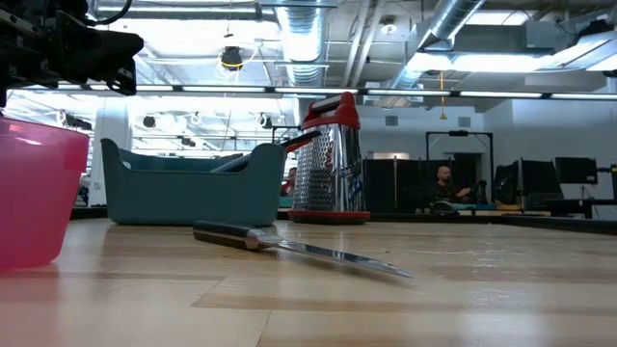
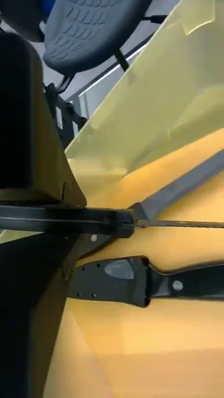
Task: Pick & Place Kitchen Items
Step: Put the top silver table knife into the yellow bin
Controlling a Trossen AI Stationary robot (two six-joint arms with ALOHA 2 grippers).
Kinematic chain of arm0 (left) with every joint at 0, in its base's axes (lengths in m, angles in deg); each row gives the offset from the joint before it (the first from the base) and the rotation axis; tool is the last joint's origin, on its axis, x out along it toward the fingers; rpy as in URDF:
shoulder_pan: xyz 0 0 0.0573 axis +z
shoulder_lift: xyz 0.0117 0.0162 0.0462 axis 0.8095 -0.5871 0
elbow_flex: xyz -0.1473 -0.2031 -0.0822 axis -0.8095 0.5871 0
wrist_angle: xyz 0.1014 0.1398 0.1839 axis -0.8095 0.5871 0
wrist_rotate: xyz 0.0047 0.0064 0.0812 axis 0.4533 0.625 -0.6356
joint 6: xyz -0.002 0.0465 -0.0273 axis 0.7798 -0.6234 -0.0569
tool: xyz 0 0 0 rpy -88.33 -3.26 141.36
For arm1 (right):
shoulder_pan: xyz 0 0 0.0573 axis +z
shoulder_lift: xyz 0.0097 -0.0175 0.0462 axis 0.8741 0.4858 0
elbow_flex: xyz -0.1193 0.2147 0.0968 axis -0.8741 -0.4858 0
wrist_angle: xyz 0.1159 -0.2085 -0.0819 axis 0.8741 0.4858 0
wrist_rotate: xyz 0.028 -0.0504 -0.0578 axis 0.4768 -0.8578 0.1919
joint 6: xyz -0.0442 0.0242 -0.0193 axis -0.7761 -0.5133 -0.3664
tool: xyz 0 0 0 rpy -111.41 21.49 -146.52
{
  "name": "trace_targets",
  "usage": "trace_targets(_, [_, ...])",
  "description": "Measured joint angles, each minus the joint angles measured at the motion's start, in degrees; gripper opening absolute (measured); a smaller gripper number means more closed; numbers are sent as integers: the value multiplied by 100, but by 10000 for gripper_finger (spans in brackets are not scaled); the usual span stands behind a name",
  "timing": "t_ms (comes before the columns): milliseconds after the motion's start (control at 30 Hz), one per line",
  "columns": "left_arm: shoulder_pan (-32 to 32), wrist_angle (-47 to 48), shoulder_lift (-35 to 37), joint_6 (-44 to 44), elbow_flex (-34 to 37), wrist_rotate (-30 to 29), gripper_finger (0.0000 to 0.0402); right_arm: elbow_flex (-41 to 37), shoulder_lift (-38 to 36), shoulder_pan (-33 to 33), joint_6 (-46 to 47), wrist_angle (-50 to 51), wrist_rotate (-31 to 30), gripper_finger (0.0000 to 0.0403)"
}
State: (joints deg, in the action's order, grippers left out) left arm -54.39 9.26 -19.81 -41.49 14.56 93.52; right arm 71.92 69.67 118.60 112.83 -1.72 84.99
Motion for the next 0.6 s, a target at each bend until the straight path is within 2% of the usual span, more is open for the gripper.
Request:
trace_targets(200, [0,-2,0,0,0,1,2,-175,0,-40,-39,-120,-7,37])
trace_targets(333, [-1,-2,0,0,0,0,2,-448,0,-47,40,-643,-20,36])
trace_targets(600, [-1,-11,0,0,0,0,2,-485,4,-85,239,-493,-45,42])
